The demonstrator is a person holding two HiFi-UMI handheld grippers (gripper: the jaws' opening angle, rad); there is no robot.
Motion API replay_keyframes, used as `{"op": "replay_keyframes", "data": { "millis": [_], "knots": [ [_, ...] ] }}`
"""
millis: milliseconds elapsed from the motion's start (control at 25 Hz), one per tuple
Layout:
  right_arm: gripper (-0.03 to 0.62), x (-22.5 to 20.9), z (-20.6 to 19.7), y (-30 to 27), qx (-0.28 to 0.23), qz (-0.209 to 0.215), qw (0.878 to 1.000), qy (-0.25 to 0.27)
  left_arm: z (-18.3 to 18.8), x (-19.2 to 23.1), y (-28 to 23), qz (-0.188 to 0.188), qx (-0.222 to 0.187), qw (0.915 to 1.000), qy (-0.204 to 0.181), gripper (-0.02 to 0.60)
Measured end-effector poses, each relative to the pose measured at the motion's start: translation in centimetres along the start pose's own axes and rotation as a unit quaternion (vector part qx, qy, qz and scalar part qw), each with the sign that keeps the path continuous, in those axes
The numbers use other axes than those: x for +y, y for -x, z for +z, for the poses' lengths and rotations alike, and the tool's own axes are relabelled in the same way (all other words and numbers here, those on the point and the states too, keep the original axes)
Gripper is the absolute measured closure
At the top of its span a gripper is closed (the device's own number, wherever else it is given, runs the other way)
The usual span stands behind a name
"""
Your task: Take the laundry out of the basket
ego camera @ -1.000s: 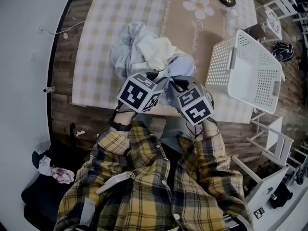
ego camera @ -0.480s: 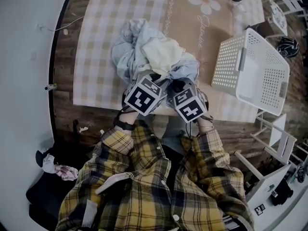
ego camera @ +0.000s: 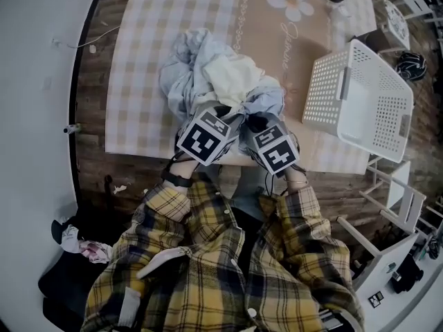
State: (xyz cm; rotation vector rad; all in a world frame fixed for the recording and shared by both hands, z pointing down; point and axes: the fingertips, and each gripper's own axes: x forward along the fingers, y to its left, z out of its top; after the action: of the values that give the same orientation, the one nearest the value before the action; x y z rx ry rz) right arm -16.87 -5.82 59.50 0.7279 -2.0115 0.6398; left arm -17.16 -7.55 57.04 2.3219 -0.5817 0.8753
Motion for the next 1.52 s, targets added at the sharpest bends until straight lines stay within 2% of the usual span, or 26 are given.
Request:
{"op": "replay_keyframes", "data": {
  "millis": [200,520,760,920,1000,1040,1200,1280,1360,1480,1520],
  "knots": [
    [0.535,-0.3,0.4,1.6,-0.005,-0.015,1.000,-0.008,1.0,-0.5,1.1,0.005,-0.009,0.9999,-0.006,0.460],
    [0.448,-1.6,1.8,5.5,-0.051,-0.036,0.997,-0.039,3.9,0.0,4.3,0.031,-0.034,0.9983,-0.037,0.393],
    [0.437,-0.9,3.1,10.8,-0.120,-0.037,0.990,-0.057,6.8,-0.7,9.0,0.058,-0.087,0.9931,-0.052,0.393],
    [0.437,-0.3,5.3,13.2,-0.194,-0.022,0.978,-0.078,8.3,-1.6,11.1,0.043,-0.134,0.9885,-0.054,0.393],
    [0.436,0.0,6.6,14.8,-0.225,-0.015,0.971,-0.073,9.6,-2.8,12.0,0.028,-0.162,0.9845,-0.060,0.403],
    [0.437,0.0,7.2,15.7,-0.240,-0.013,0.968,-0.068,10.3,-3.6,12.4,0.017,-0.178,0.9818,-0.065,0.446],
    [0.459,-0.3,9.0,19.6,-0.293,-0.015,0.955,-0.049,13.0,-6.6,13.3,-0.013,-0.225,0.9714,-0.075,0.445],
    [0.488,-0.9,9.5,21.7,-0.317,-0.024,0.947,-0.043,14.5,-8.1,13.6,-0.022,-0.242,0.9666,-0.082,0.445],
    [0.556,-1.8,9.6,23.9,-0.335,-0.038,0.940,-0.041,16.0,-9.6,14.0,-0.034,-0.260,0.9613,-0.085,0.445],
    [0.582,-2.8,9.2,27.1,-0.354,-0.048,0.933,-0.038,18.5,-12.1,14.6,-0.042,-0.291,0.9515,-0.091,0.450],
    [0.582,-3.1,9.1,28.2,-0.358,-0.048,0.932,-0.035,19.4,-13.0,14.7,-0.041,-0.302,0.9476,-0.096,0.484]
  ]
}}
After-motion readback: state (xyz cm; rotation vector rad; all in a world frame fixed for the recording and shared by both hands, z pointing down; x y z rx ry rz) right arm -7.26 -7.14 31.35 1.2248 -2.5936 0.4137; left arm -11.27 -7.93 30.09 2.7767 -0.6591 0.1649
